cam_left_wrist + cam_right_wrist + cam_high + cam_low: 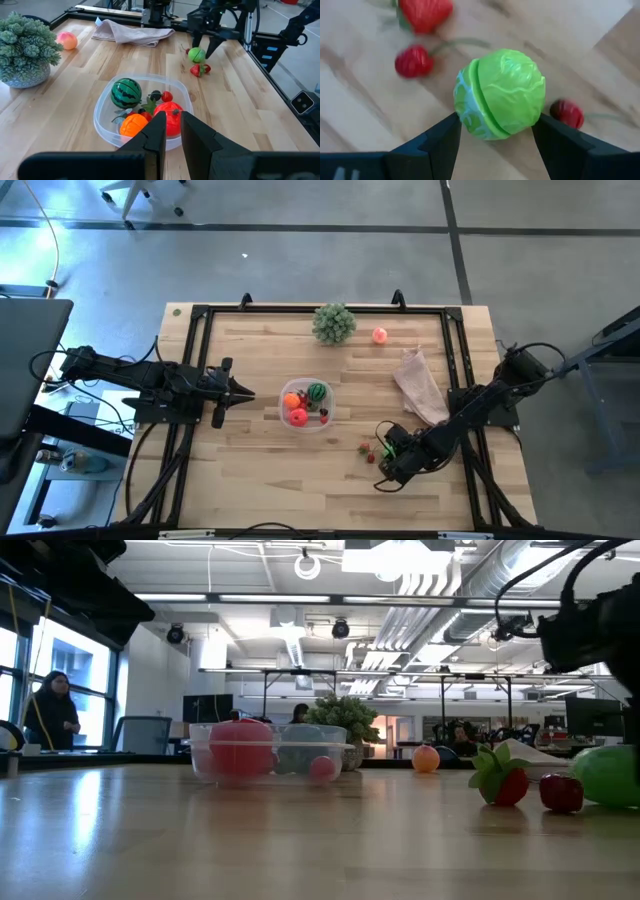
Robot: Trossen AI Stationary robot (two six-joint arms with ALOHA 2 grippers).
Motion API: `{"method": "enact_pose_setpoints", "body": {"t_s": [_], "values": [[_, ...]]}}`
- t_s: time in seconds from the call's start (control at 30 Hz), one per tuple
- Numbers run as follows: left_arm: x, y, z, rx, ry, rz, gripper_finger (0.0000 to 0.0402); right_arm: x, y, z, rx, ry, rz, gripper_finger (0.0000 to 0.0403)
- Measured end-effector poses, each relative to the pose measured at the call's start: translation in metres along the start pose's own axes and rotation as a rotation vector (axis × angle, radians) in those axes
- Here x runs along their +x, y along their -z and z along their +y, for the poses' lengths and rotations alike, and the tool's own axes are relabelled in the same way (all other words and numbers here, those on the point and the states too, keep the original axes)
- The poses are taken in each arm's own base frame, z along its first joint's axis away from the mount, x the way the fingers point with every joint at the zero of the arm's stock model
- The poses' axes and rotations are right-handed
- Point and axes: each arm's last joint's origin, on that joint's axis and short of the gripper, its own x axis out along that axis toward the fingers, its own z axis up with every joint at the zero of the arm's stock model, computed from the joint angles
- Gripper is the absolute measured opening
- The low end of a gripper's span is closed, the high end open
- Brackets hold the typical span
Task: Pick and placing Produce into tupperware
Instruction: Put the green cabbage into the transparent bin
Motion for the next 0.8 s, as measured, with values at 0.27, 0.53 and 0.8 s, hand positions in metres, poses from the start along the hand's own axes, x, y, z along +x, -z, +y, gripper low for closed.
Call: {"method": "enact_pose_setpoints", "body": {"t_s": [0.27, 0.53, 0.8], "values": [[0.000, 0.000, 0.000, 0.000, 0.001, 0.000, 0.0046, 0.003, -0.017, 0.000, 0.061, -0.005, -0.066, 0.0234], [0.000, 0.000, 0.000, 0.000, 0.000, 0.000, 0.0046, 0.005, -0.032, -0.002, 0.107, 0.013, -0.123, 0.0234], [0.000, 0.000, 0.000, 0.000, 0.000, 0.000, 0.0046, 0.006, -0.039, -0.006, 0.128, 0.041, -0.132, 0.0234]]}}
